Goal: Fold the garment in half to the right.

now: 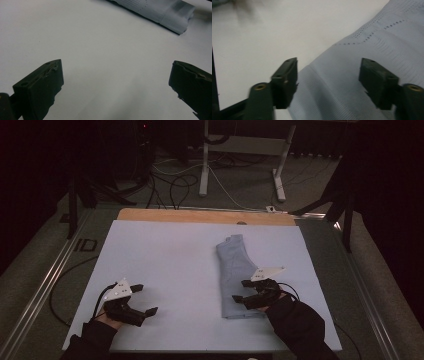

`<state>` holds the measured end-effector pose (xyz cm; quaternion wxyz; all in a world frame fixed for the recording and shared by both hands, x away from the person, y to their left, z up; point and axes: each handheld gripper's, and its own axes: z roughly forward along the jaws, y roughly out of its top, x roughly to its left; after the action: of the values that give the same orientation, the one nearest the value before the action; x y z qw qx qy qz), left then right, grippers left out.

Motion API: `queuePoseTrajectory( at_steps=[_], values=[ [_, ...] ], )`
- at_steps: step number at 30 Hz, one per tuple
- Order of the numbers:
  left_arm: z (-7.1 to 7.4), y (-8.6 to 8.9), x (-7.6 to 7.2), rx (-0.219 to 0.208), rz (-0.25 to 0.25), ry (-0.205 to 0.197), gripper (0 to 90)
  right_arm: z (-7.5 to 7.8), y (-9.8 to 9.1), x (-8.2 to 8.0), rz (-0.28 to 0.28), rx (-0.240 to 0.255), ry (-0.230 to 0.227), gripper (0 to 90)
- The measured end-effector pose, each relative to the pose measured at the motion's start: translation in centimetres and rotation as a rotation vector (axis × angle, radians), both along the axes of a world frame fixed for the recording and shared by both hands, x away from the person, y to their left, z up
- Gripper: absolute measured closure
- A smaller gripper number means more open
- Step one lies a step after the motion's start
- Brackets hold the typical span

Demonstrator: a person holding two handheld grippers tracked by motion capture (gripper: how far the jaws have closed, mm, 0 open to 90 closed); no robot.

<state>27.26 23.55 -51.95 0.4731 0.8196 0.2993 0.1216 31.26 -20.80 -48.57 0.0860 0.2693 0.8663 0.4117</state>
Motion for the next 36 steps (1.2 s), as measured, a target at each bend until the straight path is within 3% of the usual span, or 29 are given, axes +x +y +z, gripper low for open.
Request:
queuePoseTrajectory(
  at_steps=[1,2,4,20,36],
  values=[
    [0.0,0.0,0.0,0.0,0.0,0.0,0.7,0.0,0.0,0.0,0.0,0.0,0.0,22.7],
    [0.0,0.0,0.0,-0.001,0.002,0.003,0.7,0.1,0.0,0.3,-0.002,0.013,0.008,14.0],
    [0.0,0.0,0.0,-0.001,0.001,0.002,0.7,0.1,-0.1,0.6,0.01,0.029,0.026,9.4],
    [0.1,0.2,-0.1,-0.007,0.003,-0.002,0.7,0.8,-1.0,1.4,-0.017,0.021,-0.029,8.9],
    [0.2,0.2,-0.1,-0.009,0.008,-0.003,0.7,-0.5,-5.7,0.5,-0.132,0.023,-0.048,8.9]
  ],
)
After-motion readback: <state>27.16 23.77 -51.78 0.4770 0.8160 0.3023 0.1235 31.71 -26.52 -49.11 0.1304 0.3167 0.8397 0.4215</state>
